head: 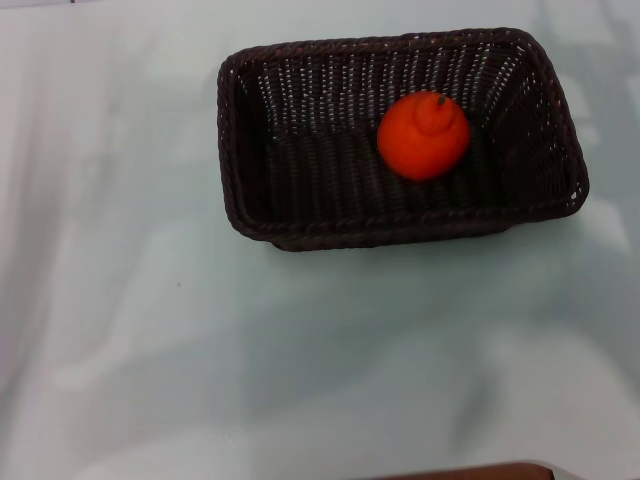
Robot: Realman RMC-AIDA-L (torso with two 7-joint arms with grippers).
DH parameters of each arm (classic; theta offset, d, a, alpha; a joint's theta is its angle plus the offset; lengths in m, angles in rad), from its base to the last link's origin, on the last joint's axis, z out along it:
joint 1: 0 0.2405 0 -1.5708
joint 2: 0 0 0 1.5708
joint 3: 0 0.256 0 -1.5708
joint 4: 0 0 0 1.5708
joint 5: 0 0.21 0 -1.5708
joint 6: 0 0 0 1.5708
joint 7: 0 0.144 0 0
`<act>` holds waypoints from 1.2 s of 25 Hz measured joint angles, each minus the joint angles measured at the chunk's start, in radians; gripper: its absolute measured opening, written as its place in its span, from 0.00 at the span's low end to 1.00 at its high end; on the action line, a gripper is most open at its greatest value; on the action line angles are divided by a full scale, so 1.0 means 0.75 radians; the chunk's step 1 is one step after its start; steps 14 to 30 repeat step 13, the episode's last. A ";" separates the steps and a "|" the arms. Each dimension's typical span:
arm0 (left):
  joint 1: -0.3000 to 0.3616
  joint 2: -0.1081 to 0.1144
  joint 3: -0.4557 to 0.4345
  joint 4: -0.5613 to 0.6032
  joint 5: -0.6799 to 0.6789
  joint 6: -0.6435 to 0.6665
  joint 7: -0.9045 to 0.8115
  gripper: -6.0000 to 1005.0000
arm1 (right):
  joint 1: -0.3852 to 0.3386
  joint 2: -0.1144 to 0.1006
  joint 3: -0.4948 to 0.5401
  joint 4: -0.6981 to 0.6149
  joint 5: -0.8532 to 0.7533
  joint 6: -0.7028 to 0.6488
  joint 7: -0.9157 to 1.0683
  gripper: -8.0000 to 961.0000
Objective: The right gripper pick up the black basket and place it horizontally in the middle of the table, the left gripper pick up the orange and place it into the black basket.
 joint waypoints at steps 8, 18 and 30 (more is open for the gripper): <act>0.008 -0.002 -0.007 0.041 -0.001 -0.041 0.062 0.89 | 0.030 0.000 0.001 0.001 -0.001 -0.037 -0.070 0.86; 0.008 -0.003 -0.004 0.074 -0.002 -0.057 0.064 0.89 | 0.054 -0.003 -0.004 -0.002 -0.006 -0.090 -0.071 0.86; 0.008 -0.003 -0.004 0.074 -0.002 -0.057 0.064 0.89 | 0.054 -0.003 -0.004 -0.002 -0.006 -0.090 -0.071 0.86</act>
